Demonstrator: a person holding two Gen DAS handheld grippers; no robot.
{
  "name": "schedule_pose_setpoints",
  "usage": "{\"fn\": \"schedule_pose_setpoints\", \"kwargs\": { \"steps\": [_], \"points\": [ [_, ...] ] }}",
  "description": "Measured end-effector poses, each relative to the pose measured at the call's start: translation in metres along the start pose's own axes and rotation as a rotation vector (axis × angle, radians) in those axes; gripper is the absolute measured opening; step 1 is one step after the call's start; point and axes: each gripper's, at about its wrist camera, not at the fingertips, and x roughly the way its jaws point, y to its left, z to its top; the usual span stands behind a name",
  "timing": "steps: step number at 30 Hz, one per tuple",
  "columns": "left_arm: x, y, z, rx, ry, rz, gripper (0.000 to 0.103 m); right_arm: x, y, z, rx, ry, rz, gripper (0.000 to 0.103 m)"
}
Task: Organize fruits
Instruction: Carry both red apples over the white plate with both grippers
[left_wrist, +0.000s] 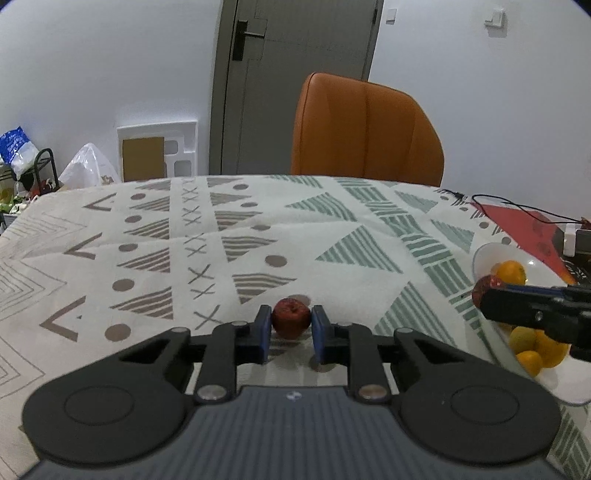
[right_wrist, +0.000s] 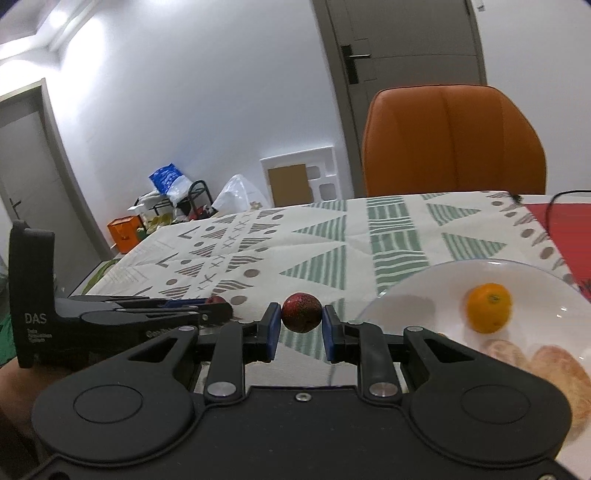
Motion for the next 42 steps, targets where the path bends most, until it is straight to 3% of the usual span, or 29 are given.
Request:
{"fn": "schedule_pose_setpoints", "kwargs": {
  "steps": [19,42],
  "points": [
    [-0.041,-0.045,-0.002,0.035,-0.061,-0.082,0.021,-0.044,-0.018,-0.018,0.038,-0.04,-0.041,0.022],
    [-0.063,-0.099,-0.019,0.09,-0.074,-0.167,0.021,-0.091,-0.046,-0.049,0.098,-0.059,-0.115,0.022]
  ]
}}
